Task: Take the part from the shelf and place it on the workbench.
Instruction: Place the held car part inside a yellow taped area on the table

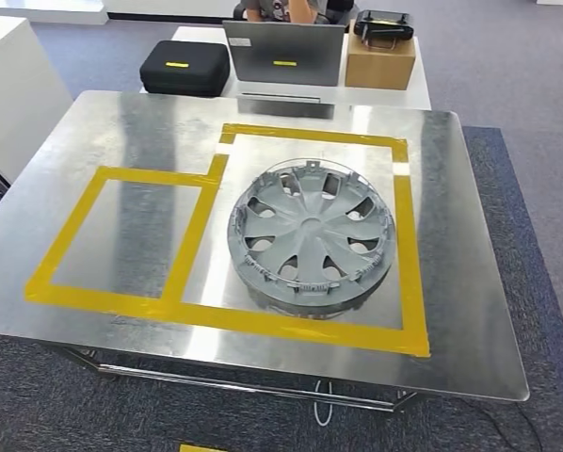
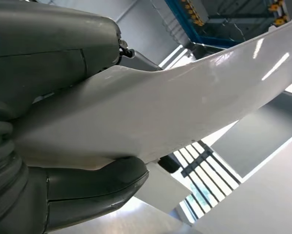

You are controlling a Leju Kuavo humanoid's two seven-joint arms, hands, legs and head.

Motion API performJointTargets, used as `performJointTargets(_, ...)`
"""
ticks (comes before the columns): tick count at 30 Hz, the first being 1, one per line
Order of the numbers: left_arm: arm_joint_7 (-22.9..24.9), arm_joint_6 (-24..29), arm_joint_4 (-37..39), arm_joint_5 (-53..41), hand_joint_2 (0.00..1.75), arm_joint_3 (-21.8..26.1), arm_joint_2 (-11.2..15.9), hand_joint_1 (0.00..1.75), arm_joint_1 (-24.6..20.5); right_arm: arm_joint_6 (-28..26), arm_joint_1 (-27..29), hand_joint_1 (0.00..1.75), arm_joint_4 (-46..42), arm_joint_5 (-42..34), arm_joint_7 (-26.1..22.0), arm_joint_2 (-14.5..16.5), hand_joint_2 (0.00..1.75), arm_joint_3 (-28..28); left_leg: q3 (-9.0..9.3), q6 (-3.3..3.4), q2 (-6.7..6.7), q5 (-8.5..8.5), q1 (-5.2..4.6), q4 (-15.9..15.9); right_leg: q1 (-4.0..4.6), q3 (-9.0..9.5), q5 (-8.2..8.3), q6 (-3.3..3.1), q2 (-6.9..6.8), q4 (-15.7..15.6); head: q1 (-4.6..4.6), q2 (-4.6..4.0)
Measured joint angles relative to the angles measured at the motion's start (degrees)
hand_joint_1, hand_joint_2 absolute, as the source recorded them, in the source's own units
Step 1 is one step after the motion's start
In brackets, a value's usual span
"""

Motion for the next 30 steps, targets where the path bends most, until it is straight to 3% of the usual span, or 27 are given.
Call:
performJointTargets(2,0.4,-1.1,0.5,-0.2,1.75,0.6,0.9,1.75,-0.5,0.1,0.0,0.00,0.0,0.2,0.0,-0.1,1.75,0.0,-1.90,-0.68,-2.33,-2.86,0.27,4.6,-0.27,0.39,0.28,-0.50,0.97,-0.3,-0.20,0.00)
performJointTargets(4,1.1,-2.5,1.6,-0.6,1.75,1.5,2.1,1.75,-1.2,0.2,-0.1,0.00,0.0,0.4,0.0,-0.1,1.75,0.0,-5.79,-0.97,-3.64,-6.16,0.43,12.6,-0.27,0.45,0.33,-0.66,1.87,-0.3,-0.30,0.00)
performJointTargets(5,1.5,-3.2,2.2,-1.0,1.75,2.0,2.8,1.75,-1.6,0.3,-0.1,0.00,0.0,0.5,0.0,-0.1,1.75,0.0,-7.28,-1.01,-3.76,-6.59,0.44,15.3,-0.25,0.51,0.30,-0.71,2.28,-0.3,-0.28,0.00)
performJointTargets(6,2.0,-3.7,2.8,-1.4,1.75,2.4,3.5,1.75,-2.0,0.3,-0.1,0.00,0.0,0.6,-0.1,-0.1,1.75,0.0,-7.89,-0.97,-3.80,-5.83,0.44,15.9,-0.24,0.62,0.24,-0.74,2.68,-0.3,-0.28,0.00)
performJointTargets(7,2.5,-4.2,3.3,-1.9,1.75,2.8,4.1,1.75,-2.4,0.3,-0.1,0.00,0.0,0.8,-0.1,-0.1,1.75,0.0,-7.39,-0.86,-3.83,-3.91,0.44,14.0,-0.24,0.80,0.17,-0.73,3.04,-0.3,-0.28,0.00)
performJointTargets(9,3.8,-5.2,4.6,-3.0,1.75,3.7,5.8,1.75,-3.5,0.5,-0.1,0.00,0.0,1.1,-0.1,-0.2,1.75,0.0,-4.41,-0.46,-4.11,0.70,0.43,6.3,-0.19,1.05,-0.04,-0.54,3.57,-0.3,-0.27,0.00)
performJointTargets(11,5.2,-6.3,6.3,-4.0,1.75,5.0,7.7,1.75,-4.6,0.7,-0.2,0.00,0.0,1.4,0.0,-0.2,1.75,0.0,-2.34,-0.10,-4.49,2.75,0.40,0.6,0.03,0.90,-0.27,-0.17,3.93,0.0,-0.20,0.00)
performJointTargets(15,7.1,-8.8,10.8,-5.6,1.75,7.7,11.4,1.75,-6.8,1.0,-0.2,0.00,0.0,1.8,0.2,-0.6,1.75,0.0,-2.28,-0.05,-4.64,2.86,0.34,-0.6,0.20,0.52,-0.20,-0.65,4.01,-0.2,-0.06,0.00)
performJointTargets(23,14.5,-12.7,23.6,-14.0,1.75,9.6,20.2,1.75,-13.0,1.6,-0.5,0.00,0.0,3.3,0.3,-1.0,1.75,0.1,-2.21,0.47,-4.67,2.80,0.25,-0.6,0.13,0.42,0.06,0.05,3.91,-0.9,-0.05,0.00)
performJointTargets(26,18.4,-12.6,30.8,-17.6,1.75,7.4,24.1,1.75,-17.4,1.9,-0.6,0.00,0.0,4.3,0.4,-1.1,1.75,0.3,-2.23,0.57,-4.70,2.87,0.25,-0.5,0.12,0.37,0.15,0.24,3.82,-1.0,-0.07,0.00)
performJointTargets(30,23.2,-11.4,40.4,-23.2,1.75,-0.1,27.9,1.75,-25.6,1.9,-1.1,0.00,0.0,5.3,0.5,-1.1,1.75,0.8,-2.29,0.66,-4.94,2.99,0.26,-0.5,0.14,0.38,0.23,0.37,3.60,-1.0,-0.08,0.00)
